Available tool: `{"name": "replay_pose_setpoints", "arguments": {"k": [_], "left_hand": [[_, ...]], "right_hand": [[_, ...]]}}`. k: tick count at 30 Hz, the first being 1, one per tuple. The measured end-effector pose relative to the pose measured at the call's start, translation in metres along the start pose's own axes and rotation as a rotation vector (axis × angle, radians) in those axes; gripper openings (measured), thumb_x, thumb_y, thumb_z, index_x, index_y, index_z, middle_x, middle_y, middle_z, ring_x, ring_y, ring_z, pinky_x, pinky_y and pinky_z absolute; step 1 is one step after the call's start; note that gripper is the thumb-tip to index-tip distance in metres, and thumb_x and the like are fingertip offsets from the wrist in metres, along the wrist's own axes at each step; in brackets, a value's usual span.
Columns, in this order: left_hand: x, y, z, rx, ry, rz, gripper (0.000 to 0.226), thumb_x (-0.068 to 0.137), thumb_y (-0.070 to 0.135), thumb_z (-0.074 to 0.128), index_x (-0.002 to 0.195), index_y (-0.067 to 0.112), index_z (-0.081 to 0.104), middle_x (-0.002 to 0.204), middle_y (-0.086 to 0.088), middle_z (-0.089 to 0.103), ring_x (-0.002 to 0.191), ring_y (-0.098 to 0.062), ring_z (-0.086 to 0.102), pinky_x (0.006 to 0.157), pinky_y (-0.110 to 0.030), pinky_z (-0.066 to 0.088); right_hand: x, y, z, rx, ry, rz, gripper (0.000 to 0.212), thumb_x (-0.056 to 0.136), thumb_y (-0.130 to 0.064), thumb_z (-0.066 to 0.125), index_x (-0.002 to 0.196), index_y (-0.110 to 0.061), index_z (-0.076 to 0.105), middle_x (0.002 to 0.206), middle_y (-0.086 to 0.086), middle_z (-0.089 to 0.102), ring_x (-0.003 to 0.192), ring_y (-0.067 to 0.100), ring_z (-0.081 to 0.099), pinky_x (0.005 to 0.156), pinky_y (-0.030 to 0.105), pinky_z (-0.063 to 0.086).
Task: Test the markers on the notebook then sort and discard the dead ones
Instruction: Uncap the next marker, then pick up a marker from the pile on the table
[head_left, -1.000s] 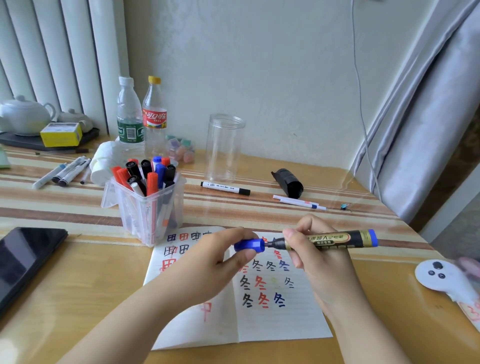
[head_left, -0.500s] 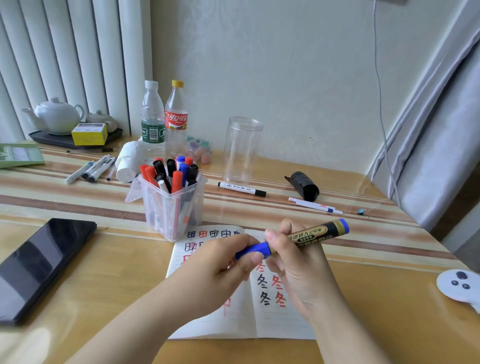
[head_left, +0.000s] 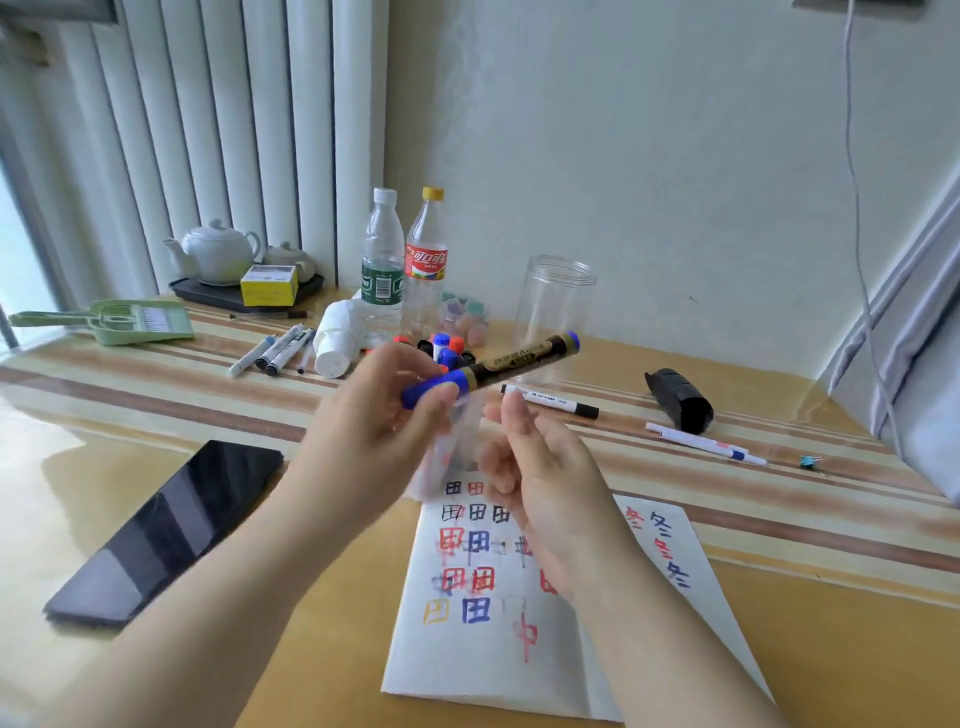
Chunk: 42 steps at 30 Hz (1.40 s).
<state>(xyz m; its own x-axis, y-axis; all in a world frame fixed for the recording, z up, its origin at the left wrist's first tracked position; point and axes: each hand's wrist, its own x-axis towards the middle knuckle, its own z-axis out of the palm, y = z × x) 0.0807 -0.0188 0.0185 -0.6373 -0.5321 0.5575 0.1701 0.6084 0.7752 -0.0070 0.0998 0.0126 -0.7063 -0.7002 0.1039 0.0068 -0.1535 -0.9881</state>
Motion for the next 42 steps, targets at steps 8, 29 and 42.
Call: {"name": "replay_pose_setpoints", "arguments": {"k": [8, 29, 42], "left_hand": [[0.064, 0.014, -0.051, 0.363, 0.247, 0.037, 0.010, 0.084, 0.019, 0.061, 0.093, 0.015, 0.065, 0.083, -0.002, 0.066, 0.073, -0.017, 0.061, 0.065, -0.018, 0.045], [0.069, 0.013, -0.044, 0.415, 0.164, 0.017, 0.015, 0.080, 0.015, 0.068, 0.079, 0.009, 0.054, 0.069, 0.004, 0.061, 0.058, -0.017, 0.058, 0.049, -0.020, 0.045], [0.083, -0.004, -0.018, 0.528, 0.137, 0.124, 0.015, 0.080, 0.013, 0.066, 0.082, 0.006, 0.053, 0.078, -0.006, 0.060, 0.073, -0.025, 0.056, 0.058, -0.028, 0.041]], "right_hand": [[0.014, -0.016, -0.002, -0.117, 0.017, 0.012, 0.056, 0.074, -0.057, 0.050, 0.093, -0.005, 0.061, 0.059, -0.002, 0.049, 0.049, 0.008, 0.037, 0.049, 0.016, 0.035], [0.028, -0.017, -0.022, -0.152, 0.102, 0.011, 0.037, 0.095, -0.038, 0.045, 0.086, -0.008, 0.064, 0.062, 0.000, 0.051, 0.050, 0.005, 0.043, 0.052, 0.018, 0.035], [0.040, -0.010, -0.041, -0.164, 0.143, 0.080, 0.030, 0.098, -0.030, 0.046, 0.082, -0.012, 0.064, 0.067, 0.000, 0.052, 0.050, 0.009, 0.041, 0.051, 0.021, 0.034]]}}
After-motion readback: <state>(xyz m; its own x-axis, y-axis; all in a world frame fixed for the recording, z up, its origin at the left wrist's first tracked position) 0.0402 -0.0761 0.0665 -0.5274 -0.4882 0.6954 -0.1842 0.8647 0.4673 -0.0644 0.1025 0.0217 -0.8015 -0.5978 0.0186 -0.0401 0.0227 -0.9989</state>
